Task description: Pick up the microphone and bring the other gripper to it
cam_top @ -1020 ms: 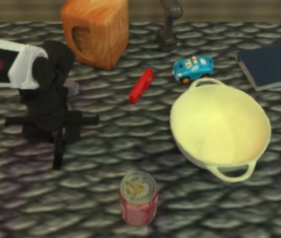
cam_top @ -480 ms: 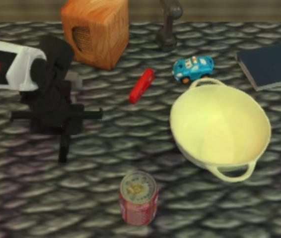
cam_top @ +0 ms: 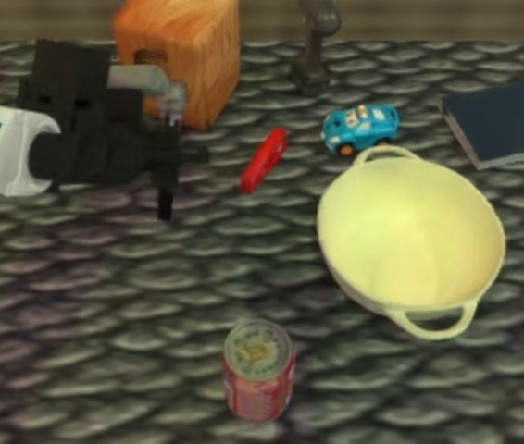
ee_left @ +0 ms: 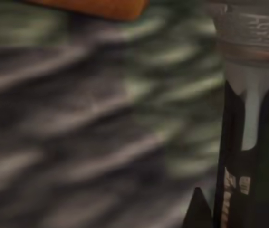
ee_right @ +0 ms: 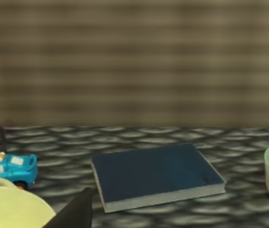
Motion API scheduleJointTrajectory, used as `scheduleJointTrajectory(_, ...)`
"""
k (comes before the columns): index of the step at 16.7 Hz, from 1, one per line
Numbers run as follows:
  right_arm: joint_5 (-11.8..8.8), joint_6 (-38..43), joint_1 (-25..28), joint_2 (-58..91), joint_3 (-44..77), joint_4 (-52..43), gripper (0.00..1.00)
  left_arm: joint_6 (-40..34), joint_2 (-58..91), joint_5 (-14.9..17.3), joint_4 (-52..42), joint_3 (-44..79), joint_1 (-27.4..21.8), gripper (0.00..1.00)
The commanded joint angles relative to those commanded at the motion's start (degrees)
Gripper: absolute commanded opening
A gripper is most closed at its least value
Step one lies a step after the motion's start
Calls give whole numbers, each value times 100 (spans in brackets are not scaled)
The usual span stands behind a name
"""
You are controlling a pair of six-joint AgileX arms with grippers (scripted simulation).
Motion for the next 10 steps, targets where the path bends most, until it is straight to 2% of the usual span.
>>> scheduleJointTrajectory(6,0,0,0,0,0,0,100,541,-746,1135,2994,-833,118,0)
scheduleJointTrajectory(10,0,0,0,0,0,0,100,814,-1219,1650,4208,-1203,185,0)
